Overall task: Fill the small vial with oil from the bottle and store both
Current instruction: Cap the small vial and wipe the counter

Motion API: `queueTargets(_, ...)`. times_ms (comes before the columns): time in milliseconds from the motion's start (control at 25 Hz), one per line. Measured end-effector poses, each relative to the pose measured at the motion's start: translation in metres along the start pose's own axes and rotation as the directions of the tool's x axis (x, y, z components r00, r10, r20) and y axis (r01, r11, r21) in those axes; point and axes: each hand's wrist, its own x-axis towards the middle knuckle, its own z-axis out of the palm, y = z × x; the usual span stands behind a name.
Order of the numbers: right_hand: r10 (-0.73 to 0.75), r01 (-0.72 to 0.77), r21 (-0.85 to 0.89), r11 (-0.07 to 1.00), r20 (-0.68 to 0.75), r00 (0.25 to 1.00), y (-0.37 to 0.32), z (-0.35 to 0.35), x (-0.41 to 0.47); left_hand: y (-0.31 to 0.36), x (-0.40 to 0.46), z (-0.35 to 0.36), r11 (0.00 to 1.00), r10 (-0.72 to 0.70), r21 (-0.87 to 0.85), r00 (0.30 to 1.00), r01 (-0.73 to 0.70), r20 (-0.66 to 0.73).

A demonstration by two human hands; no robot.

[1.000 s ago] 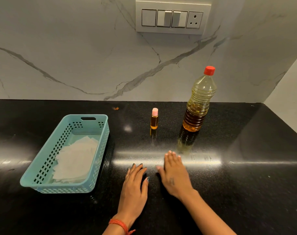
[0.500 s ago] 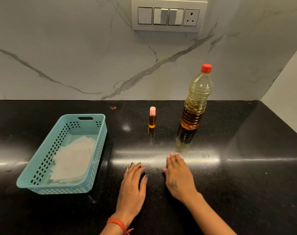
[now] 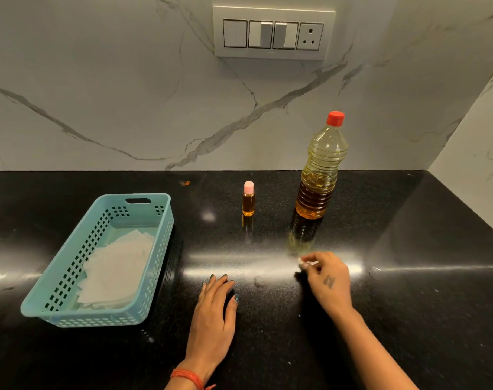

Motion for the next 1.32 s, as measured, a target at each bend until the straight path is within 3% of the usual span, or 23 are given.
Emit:
queueTargets(80,0.020,-0.029,-0.151,0.988,-0.065,0.998,0.013,-0.005,0.007,-0.001,0.000,0.001,1.000,0.001,0.015,1.000,-0.001,0.003)
queueTargets(200,-0.096,0.107,-0.407,0.907,0.047,0.994,0.009,0.011,0.001,-0.002,0.000,0.002,1.000,0.007,0.030,1.000,-0.007,0.009)
queueTargets(320,-0.237,0.320,-0.410,0.854,0.240,0.941,-0.021,0.044,-0.019,-0.002,0.001,0.003,0.999,0.013,0.052,1.000,-0.013,0.015)
queueTargets(440,-0.379,0.465,-0.269,0.843,0.317,0.870,-0.032,0.055,-0.031,-0.002,0.001,0.003,0.998,0.003,0.070,1.000,-0.004,0.021)
queueTargets(520,-0.347,0.429,-0.146,0.891,0.389,0.853,-0.020,0.036,-0.025,-0.003,0.000,0.003,0.997,0.001,0.072,1.000,-0.002,0.011)
queueTargets(560,-0.303,0.374,-0.153,0.915,0.353,0.885,-0.009,0.024,-0.018,-0.003,0.000,0.003,0.998,0.000,0.069,1.000,0.000,0.006)
queueTargets(680,-0.190,0.218,-0.403,0.889,0.109,0.976,0.026,0.000,0.009,-0.003,0.001,0.003,0.997,-0.014,0.077,1.000,0.013,0.006)
queueTargets(760,-0.135,0.211,-0.561,0.801,0.173,0.976,0.024,0.009,0.014,-0.002,0.001,0.003,0.996,-0.018,0.084,1.000,0.017,0.009)
queueTargets(840,-0.137,0.296,-0.528,0.796,0.320,0.937,0.002,0.030,0.000,-0.002,0.001,0.003,0.995,-0.023,0.092,1.000,0.021,0.013)
queueTargets(960,-0.318,0.538,-0.394,0.745,0.499,0.806,-0.033,0.056,-0.029,-0.002,0.002,0.005,0.993,-0.015,0.120,1.000,0.013,0.015)
queueTargets(1040,-0.470,0.673,-0.335,0.659,0.515,0.717,-0.032,0.057,-0.040,-0.002,0.001,0.004,0.990,-0.018,0.139,1.000,0.016,0.015)
queueTargets(1120,-0.495,0.706,-0.303,0.640,0.541,0.680,-0.019,0.042,-0.039,0.000,0.001,0.003,0.990,-0.025,0.139,1.000,0.024,0.006)
queueTargets(1200,-0.434,0.641,-0.390,0.662,0.498,0.751,0.009,0.024,-0.026,0.003,0.000,0.002,0.991,-0.037,0.130,0.999,0.036,0.007)
queueTargets(1320,-0.213,0.401,-0.587,0.703,0.364,0.907,0.022,0.005,-0.013,0.002,0.000,0.002,0.992,-0.027,0.126,1.000,0.026,0.005)
